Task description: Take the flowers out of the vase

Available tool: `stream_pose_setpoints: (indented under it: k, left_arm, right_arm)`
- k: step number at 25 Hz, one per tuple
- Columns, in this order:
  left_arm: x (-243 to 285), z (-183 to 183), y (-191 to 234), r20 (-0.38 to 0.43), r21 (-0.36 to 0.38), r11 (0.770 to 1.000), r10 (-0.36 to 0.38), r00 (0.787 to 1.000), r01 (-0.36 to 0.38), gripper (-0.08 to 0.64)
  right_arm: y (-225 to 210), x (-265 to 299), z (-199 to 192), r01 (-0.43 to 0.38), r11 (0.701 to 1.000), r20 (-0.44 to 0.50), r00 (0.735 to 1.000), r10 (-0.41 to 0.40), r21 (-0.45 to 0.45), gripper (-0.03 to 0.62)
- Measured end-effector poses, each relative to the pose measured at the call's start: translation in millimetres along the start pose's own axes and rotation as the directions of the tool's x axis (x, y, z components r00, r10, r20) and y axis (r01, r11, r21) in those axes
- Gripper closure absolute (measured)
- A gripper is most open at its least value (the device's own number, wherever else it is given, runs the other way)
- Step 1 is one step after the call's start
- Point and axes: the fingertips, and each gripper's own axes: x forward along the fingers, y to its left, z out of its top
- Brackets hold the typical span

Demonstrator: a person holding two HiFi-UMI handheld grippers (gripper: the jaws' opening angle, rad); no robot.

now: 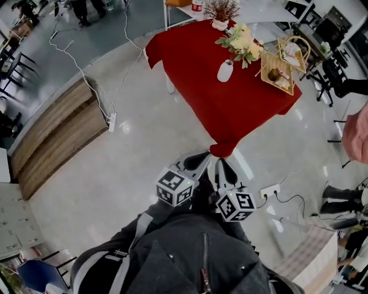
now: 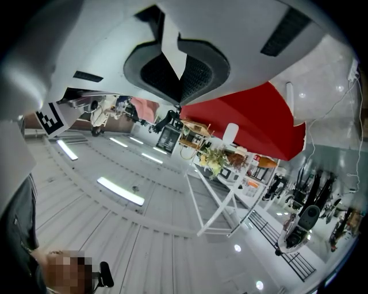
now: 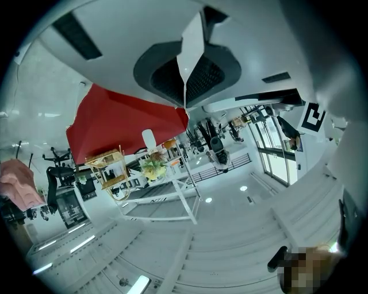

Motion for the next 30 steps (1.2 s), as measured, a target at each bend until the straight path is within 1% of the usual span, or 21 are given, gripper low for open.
stream_pose_setpoints:
  k: [8,19,30]
  left_arm:
    - [46,21,17,0.013,0.014,1.000,0.001,1.000,-0.001,0.552]
    - [110,49,62,0.015,0.009,0.999,0.046,0.999,-0.046,0.552]
    - [158,76,94,0.024,0.026,0.995,0.092,0.995,-0.093,0.552]
  right_arm:
    - [-33,34,25,-0.006,1.000,0.005,1.000,0.006,0.002,0.577]
    - [-76,100,67,-0.047,0.999,0.006,0.999,0.047,0.004,0.577]
    - [-104,154,103,-0.112,0.994,0.015,0.994,0.112,-0.002,0.577]
